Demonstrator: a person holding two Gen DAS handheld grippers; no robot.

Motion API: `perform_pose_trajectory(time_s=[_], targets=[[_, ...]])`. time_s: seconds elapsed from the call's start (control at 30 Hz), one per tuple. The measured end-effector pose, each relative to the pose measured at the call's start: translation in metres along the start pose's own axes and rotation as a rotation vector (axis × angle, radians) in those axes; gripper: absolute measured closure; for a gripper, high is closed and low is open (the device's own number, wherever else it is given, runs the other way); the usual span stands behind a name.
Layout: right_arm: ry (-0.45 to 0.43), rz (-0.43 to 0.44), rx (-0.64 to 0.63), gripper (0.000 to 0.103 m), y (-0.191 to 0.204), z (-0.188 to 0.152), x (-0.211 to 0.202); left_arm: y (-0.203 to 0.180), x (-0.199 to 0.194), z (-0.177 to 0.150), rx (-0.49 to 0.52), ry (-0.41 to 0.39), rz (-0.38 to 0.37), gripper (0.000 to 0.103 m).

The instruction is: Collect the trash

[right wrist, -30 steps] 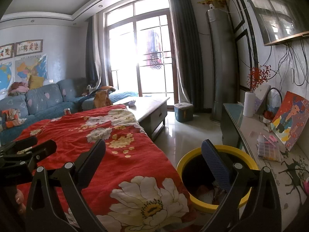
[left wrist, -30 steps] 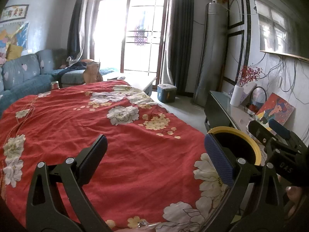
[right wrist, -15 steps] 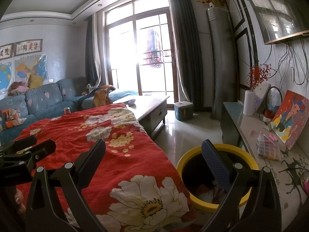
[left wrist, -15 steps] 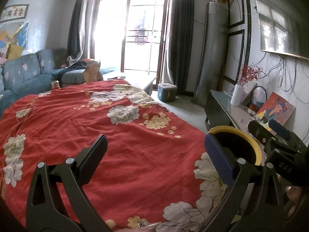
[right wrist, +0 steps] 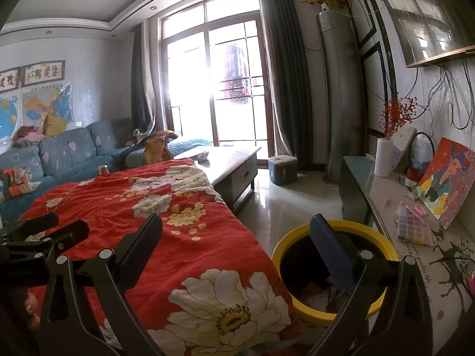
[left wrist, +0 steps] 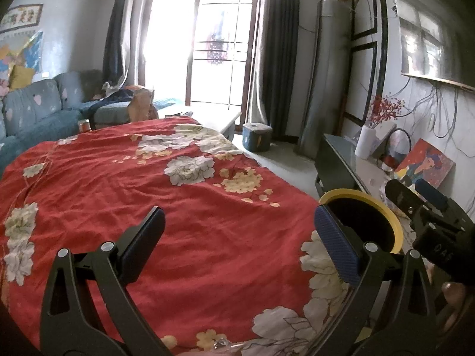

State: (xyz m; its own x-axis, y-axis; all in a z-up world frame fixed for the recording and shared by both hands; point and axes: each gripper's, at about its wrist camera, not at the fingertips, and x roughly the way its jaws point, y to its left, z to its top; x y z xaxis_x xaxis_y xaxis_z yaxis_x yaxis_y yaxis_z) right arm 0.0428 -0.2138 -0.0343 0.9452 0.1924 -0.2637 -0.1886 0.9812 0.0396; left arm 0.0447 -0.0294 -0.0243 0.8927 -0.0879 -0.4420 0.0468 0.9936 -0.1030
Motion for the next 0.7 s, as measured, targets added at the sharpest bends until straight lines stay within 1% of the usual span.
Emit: perform_pose_trajectory(time_s=[0.13,0.2,0.27,0.37,0.43,0.5,0.53,0.6,0.63,0.67,0.7], targets=[[0.006,0.012,0.004,0.006,0.000,0.000,0.001,0.003,0.004,0.001,-0.013,0.015,0.006,0.011],[0.025,0.043,0.009,0.006,0.004,0.004,0.005,0.007,0.005,0.003,-0.020,0.020,0.017,0.011],[0.056,0.080,0.014,0.006,0.013,0.010,0.012,0.017,0.004,0.008,-0.043,0.024,0.028,0.011],[0.098,0.154,0.025,0.006,0.039,0.022,0.022,0.055,-0.002,0.016,-0.111,0.045,0.078,0.011],[0.131,0.243,0.017,0.006,0.071,0.029,0.030,0.101,-0.006,0.020,-0.186,0.068,0.157,0.011],[0.183,0.337,-0.014,0.006,0.119,0.031,0.041,0.153,-0.014,0.021,-0.268,0.094,0.254,0.011],[0.200,0.380,-0.032,0.006,0.139,0.031,0.045,0.187,-0.019,0.019,-0.320,0.109,0.319,0.011],[0.262,0.485,-0.084,0.006,0.197,0.028,0.057,0.243,-0.033,0.012,-0.406,0.113,0.428,0.011],[0.302,0.552,-0.115,0.006,0.236,0.023,0.066,0.271,-0.040,0.006,-0.435,0.119,0.479,0.011],[0.339,0.591,-0.146,0.006,0.267,0.017,0.073,0.307,-0.047,-0.003,-0.458,0.145,0.567,0.011],[0.378,0.622,-0.199,0.006,0.310,0.006,0.081,0.335,-0.052,-0.012,-0.474,0.168,0.625,0.011]])
